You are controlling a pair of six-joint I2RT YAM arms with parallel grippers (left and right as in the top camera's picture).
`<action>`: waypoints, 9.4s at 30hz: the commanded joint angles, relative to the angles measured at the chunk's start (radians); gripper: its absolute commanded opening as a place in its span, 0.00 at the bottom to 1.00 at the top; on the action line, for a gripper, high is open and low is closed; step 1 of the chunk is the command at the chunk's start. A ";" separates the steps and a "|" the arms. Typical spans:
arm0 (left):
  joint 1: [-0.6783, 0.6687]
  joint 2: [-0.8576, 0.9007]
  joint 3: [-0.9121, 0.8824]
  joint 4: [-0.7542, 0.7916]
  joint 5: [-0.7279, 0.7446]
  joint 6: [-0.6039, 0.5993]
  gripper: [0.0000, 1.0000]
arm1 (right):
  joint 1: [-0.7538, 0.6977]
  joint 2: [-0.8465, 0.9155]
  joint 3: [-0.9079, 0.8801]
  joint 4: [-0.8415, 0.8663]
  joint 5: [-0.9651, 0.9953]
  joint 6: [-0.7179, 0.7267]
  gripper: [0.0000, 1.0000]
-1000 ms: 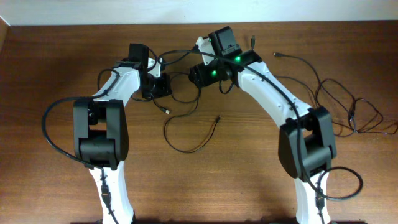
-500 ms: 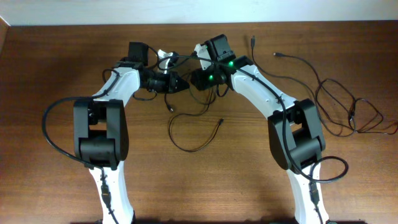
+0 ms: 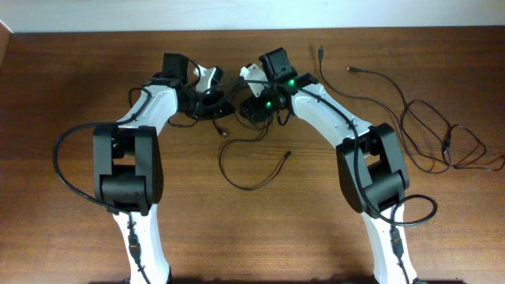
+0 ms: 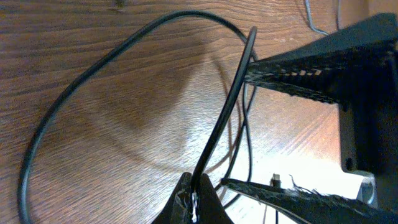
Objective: Untangle cables
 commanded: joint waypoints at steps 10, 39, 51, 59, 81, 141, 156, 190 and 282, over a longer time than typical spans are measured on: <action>-0.002 0.011 -0.002 -0.017 0.082 -0.006 0.00 | 0.018 -0.017 -0.002 0.087 0.098 -0.542 0.86; -0.002 0.011 -0.002 -0.012 0.145 -0.005 0.00 | -0.053 0.073 0.003 -0.038 -0.143 -0.058 0.04; -0.002 0.011 -0.002 -0.008 0.145 -0.006 0.00 | -0.051 -0.180 0.007 -0.178 -0.225 -0.053 0.28; -0.002 0.011 -0.002 -0.007 0.145 -0.006 0.00 | -0.040 -0.137 0.001 -0.185 -0.024 -0.266 0.61; -0.002 0.011 -0.002 -0.004 0.145 -0.006 0.00 | -0.111 -0.043 -0.149 0.039 0.032 -0.031 0.44; -0.011 -0.256 0.000 -0.219 0.029 -0.037 0.00 | -0.145 -0.568 -0.300 -0.621 0.161 0.377 0.99; -0.105 -0.756 -0.002 -0.272 -0.682 -0.267 0.00 | -0.393 -0.568 -0.301 -0.626 0.082 0.459 0.98; -0.265 -0.139 0.299 -0.557 -0.585 -0.270 0.99 | -0.393 -0.568 -0.301 -0.625 0.105 0.459 0.98; -0.154 -0.138 0.325 -0.578 -0.867 -0.256 0.99 | -0.161 -0.747 -0.026 -0.297 0.399 0.345 0.04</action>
